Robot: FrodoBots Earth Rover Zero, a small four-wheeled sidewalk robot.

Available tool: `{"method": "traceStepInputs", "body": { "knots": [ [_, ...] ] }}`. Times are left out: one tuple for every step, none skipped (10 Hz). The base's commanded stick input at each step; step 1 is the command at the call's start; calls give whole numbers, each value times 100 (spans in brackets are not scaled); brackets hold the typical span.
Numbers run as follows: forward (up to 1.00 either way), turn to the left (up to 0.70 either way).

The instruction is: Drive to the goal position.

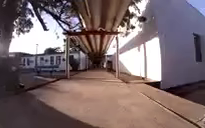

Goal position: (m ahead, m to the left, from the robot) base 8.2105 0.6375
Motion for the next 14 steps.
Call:
{"method": "traceStepInputs", "body": {
  "knots": [
    [70,0],
    [70,0],
    [70,0],
    [70,0],
    [70,0],
    [70,0],
    [70,0],
    [70,0],
    [70,0],
    [70,0],
    [70,0],
    [70,0],
    [70,0],
    [70,0]
  ]
}}
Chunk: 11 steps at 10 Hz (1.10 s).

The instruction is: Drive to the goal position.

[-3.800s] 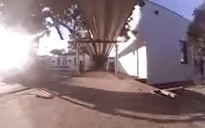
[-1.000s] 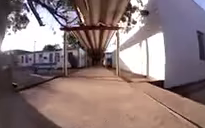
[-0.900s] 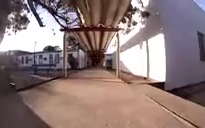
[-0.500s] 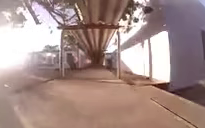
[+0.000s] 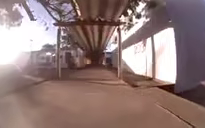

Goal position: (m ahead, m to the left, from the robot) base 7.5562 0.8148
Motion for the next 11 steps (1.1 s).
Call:
{"method": "traceStepInputs", "body": {
  "knots": [
    [70,0],
    [70,0],
    [70,0],
    [70,0],
    [70,0],
    [70,4],
    [70,9],
    [70,35],
    [70,35],
    [70,0],
    [70,0]
  ]
}}
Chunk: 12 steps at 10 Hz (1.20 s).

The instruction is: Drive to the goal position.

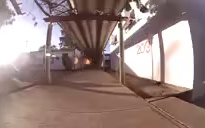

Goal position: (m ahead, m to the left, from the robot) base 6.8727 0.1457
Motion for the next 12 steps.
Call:
{"method": "traceStepInputs", "body": {
  "knots": [
    [70,0],
    [70,0],
    [70,0],
    [70,0],
    [70,0],
    [70,0],
    [70,0],
    [70,0],
    [70,0],
    [70,0],
    [70,0],
    [70,0]
  ]
}}
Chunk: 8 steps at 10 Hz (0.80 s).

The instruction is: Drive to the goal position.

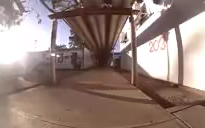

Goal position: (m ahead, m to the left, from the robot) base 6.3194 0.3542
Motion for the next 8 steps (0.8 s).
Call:
{"method": "traceStepInputs", "body": {
  "knots": [
    [70,0],
    [70,0],
    [70,0],
    [67,0],
    [35,0],
    [4,0],
    [27,0],
    [57,0]
  ]
}}
